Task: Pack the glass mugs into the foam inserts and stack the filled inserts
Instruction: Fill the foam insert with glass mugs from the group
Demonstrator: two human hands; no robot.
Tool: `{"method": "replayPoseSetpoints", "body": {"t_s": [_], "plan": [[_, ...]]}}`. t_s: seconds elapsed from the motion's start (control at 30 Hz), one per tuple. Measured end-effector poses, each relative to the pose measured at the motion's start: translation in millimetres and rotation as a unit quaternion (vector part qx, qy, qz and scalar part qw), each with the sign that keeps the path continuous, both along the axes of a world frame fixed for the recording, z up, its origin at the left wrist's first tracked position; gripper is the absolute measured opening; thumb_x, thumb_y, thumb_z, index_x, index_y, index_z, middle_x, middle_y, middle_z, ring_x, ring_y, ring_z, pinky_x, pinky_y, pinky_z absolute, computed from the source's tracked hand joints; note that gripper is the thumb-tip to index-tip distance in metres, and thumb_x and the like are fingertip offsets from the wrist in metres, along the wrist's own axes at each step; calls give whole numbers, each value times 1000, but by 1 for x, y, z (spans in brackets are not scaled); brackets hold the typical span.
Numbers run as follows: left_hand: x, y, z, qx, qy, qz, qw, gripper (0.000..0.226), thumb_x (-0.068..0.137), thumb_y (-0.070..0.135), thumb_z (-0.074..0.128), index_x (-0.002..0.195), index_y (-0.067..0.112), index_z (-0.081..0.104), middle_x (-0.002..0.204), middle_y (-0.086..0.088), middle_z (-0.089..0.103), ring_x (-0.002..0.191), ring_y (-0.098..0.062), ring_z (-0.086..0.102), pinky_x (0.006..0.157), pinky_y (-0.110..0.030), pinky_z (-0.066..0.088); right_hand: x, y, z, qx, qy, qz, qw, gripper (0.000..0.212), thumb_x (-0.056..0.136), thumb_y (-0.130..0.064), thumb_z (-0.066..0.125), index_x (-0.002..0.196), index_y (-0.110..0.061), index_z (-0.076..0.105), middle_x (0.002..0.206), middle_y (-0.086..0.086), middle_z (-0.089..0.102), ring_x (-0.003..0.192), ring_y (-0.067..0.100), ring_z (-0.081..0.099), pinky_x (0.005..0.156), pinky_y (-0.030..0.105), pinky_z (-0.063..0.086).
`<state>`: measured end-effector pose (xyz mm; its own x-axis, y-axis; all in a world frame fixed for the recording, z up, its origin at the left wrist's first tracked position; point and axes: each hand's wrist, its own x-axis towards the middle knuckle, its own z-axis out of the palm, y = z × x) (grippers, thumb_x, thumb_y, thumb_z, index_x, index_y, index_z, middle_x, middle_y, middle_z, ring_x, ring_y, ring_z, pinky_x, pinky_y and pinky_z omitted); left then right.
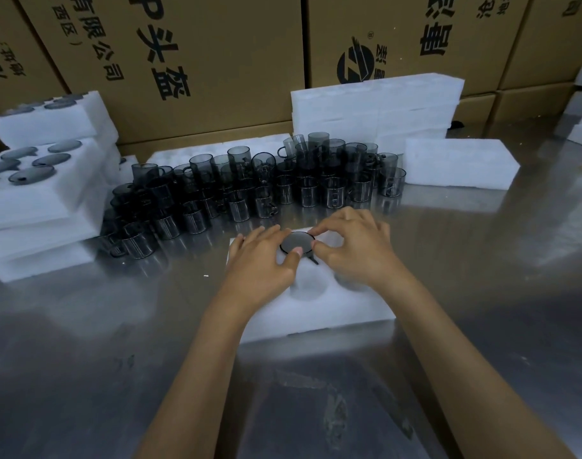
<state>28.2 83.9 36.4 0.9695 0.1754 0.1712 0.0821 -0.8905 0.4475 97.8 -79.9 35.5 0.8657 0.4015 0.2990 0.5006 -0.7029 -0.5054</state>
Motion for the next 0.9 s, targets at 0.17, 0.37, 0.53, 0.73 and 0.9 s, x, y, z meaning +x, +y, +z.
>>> {"method": "replayPoseSetpoints", "body": {"t_s": [0.17,0.37,0.53,0.73,0.9], "plan": [[3,4,5,10,-13,3,1000,44,96,48,53,137,32,54,141,11,53,136,-14,38,114,-38,17,0,-1,0,15,25,1,1000,21,91,-47,60,110,-45,68,122,-15,50,128,11,34,94,29,10],[8,10,8,-66,-38,0,997,35,86,48,67,118,34,67,116,14,61,109,-8,40,98,-30,25,-2,-3,1,33,50,5,998,19,91,-45,62,109,-45,67,124,-16,48,129,10,34,93,30,12],[9,10,9,-95,-51,5,994,22,91,32,64,113,31,70,107,13,61,111,-13,44,107,-39,34,-4,-6,5,1,63,0,998,20,92,-49,60,111,-51,65,121,-22,43,132,9,30,93,38,14],[-2,19,16,-118,-22,9,993,20,90,18,61,101,33,68,107,14,68,107,-22,59,101,-49,45,-15,-3,13,18,83,32,996,14,91,-43,65,103,-48,70,121,-16,51,130,10,37,108,43,24],[-9,33,16,-68,-51,89,992,27,85,11,59,103,29,69,107,9,69,115,-21,55,105,-43,42,-17,15,8,220,172,68,958,14,94,-20,66,93,-27,78,111,-5,65,105,1,58,85,12,42]]}}
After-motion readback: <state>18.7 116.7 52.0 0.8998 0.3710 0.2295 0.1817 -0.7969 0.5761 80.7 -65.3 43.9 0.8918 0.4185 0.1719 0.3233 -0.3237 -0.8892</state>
